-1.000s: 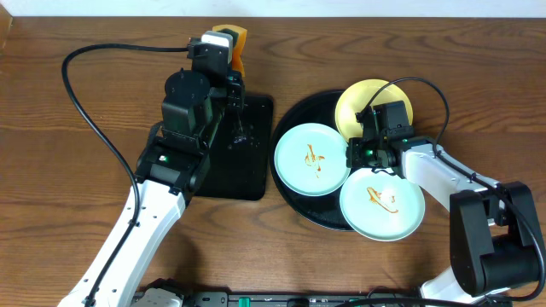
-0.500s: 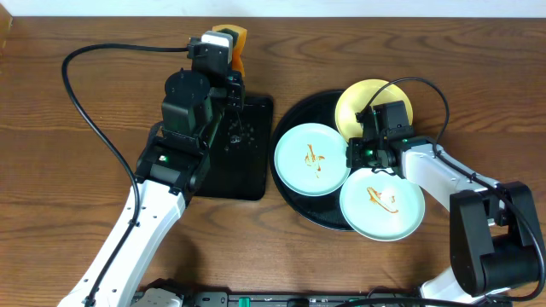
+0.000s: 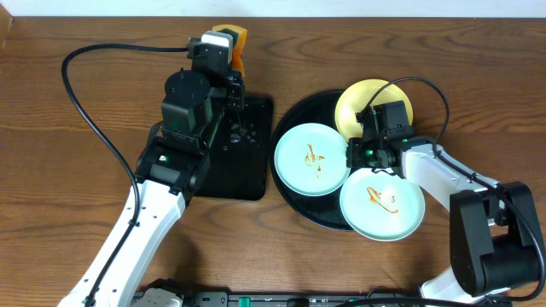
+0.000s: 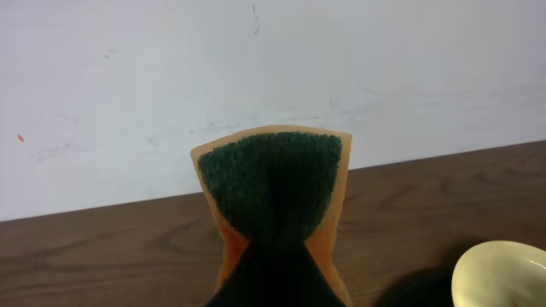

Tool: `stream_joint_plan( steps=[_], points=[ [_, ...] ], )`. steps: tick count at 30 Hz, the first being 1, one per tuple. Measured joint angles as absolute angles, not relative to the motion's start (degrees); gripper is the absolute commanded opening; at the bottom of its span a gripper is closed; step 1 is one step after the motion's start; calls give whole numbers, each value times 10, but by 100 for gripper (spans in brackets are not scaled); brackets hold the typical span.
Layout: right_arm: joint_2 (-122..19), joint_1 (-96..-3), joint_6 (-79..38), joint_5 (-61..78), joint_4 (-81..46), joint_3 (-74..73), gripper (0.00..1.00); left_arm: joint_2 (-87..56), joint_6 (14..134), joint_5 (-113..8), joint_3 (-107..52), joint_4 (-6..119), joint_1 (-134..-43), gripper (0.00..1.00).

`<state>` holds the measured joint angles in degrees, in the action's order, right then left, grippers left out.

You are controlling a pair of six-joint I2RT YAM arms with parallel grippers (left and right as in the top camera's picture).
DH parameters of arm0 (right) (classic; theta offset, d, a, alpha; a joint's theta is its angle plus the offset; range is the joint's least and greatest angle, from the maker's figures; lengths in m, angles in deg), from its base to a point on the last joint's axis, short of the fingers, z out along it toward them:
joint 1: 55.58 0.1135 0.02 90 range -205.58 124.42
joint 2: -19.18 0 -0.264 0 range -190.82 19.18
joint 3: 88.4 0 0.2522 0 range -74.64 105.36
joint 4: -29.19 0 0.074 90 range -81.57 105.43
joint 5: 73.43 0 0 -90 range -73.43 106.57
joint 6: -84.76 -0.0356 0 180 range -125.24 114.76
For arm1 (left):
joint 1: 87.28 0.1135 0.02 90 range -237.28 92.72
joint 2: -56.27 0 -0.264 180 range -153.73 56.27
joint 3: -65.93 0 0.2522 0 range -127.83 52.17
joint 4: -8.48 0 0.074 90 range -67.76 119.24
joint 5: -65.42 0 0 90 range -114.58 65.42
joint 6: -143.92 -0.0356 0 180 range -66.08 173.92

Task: Clean dirty plates on tray and stack at the side
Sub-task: 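Move the sponge onto the left pale green plate and scrub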

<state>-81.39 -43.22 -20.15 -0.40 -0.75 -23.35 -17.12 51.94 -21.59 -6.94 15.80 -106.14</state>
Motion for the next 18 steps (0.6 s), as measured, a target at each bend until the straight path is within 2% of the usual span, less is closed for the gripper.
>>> stream_joint_plan(
  steps=[12,18],
  points=[
    [-814,-432,-202,-4,-8,-234,1,-173,519,-216,-69,164,-1061,7],
    [-814,-432,-202,-4,-8,-234,1,-209,519,-216,-69,212,-1061,8]
  ],
)
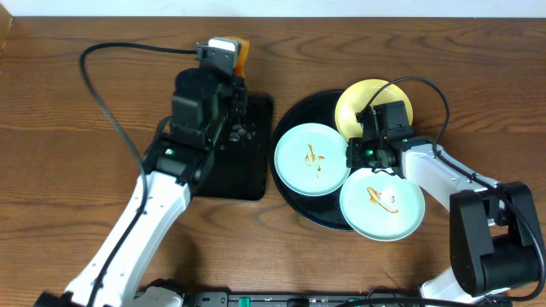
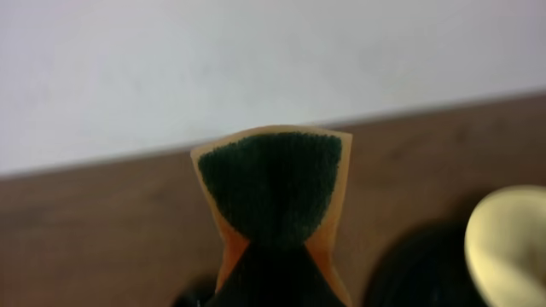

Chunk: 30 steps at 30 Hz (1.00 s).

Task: Clean dirty plates on tray and stack at the side
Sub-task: 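Move the sponge onto the left pale green plate and scrub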

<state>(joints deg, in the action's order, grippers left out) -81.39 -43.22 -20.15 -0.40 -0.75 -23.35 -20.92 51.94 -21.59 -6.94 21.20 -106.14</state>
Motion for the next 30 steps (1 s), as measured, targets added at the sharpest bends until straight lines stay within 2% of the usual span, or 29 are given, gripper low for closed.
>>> stream_joint_plan(
  steps=[15,30],
  points=[
    [-814,-432,-202,-4,-7,-234,1,-365,576,-234,-70,399,-1061,8],
    [-814,-432,-202,-4,-7,-234,1,-383,586,-273,-70,424,-1061,7]
  ],
)
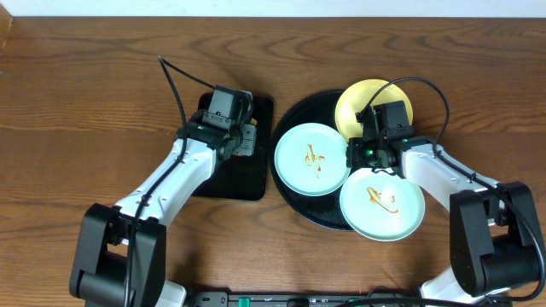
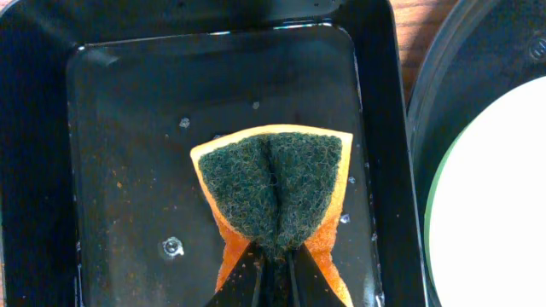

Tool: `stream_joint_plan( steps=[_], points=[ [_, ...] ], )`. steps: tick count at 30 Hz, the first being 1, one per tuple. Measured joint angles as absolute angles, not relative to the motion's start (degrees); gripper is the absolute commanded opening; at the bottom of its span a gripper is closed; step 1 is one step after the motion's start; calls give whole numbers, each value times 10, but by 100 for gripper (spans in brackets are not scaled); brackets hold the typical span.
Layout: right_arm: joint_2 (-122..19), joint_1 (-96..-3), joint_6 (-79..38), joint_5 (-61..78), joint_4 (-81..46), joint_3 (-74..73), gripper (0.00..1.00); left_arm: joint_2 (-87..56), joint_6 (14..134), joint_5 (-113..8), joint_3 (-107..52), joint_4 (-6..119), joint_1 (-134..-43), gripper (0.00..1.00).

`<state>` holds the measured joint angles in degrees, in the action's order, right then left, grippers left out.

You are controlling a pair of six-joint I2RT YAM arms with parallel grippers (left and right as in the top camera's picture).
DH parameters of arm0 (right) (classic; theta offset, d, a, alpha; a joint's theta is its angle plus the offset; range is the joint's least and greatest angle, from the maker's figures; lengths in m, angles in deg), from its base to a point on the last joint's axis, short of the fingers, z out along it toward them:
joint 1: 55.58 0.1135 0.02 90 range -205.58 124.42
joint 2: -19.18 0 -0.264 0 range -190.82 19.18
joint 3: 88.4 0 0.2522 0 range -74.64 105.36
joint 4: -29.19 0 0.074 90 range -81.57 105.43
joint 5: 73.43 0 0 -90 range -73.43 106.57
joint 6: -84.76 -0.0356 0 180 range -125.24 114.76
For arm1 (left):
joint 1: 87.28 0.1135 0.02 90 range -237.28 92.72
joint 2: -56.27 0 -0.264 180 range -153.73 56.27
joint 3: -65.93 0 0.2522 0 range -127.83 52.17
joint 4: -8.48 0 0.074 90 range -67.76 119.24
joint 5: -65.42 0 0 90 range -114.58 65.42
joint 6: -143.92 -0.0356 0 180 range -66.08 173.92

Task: Clean dirty plates on tray and stack at the side
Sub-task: 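Move the sponge onto the left pale green plate and scrub, then return the sponge to the black tray with the left gripper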

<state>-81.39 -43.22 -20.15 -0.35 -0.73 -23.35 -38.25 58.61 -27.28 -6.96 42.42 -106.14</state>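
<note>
My left gripper [image 2: 275,258] is shut on an orange sponge [image 2: 273,188] with a dark green scouring face, pinching it into a fold. It holds the sponge low over the black rectangular basin [image 2: 128,128], which has water in it; whether the sponge touches the water I cannot tell. In the overhead view the left gripper [image 1: 241,138] is over the basin [image 1: 223,181]. The round black tray [image 1: 294,119] carries a yellow plate [image 1: 368,98] and two pale green plates [image 1: 311,159] [image 1: 382,205] with brown smears. My right gripper [image 1: 369,162] sits between the plates, its jaws hidden.
The basin stands just left of the round tray, whose rim [image 2: 422,111] and nearest pale plate [image 2: 495,196] show at the right of the left wrist view. Brown wooden table [image 1: 85,102] lies all around. Black cables trail from both arms.
My left gripper, which held the sponge raised and facing the back wall, now points down into the basin with the sponge low over the water. The right arm has not moved.
First the left gripper held the pinched sponge high behind the basin, facing the white wall. Then it was tipped a little lower, the table and yellow plate showing. Now it holds the sponge down inside the basin. Plates and right arm stayed put.
</note>
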Motion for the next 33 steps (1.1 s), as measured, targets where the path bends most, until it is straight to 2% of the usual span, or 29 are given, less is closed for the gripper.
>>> stream_joint_plan(
  steps=[6,11,19,33],
  points=[
    [-814,-432,-202,-4,-7,-234,1,-383,586,-289,-70,421,-1061,7],
    [-814,-432,-202,-3,-7,-234,1,-383,597,-380,-70,359,-1072,7],
    [-814,-432,-202,-3,-7,-234,1,-394,632,-440,-70,237,-1180,7],
    [-814,-432,-202,-3,-7,-233,1,-529,709,-432,-71,211,-1283,8]
  ],
)
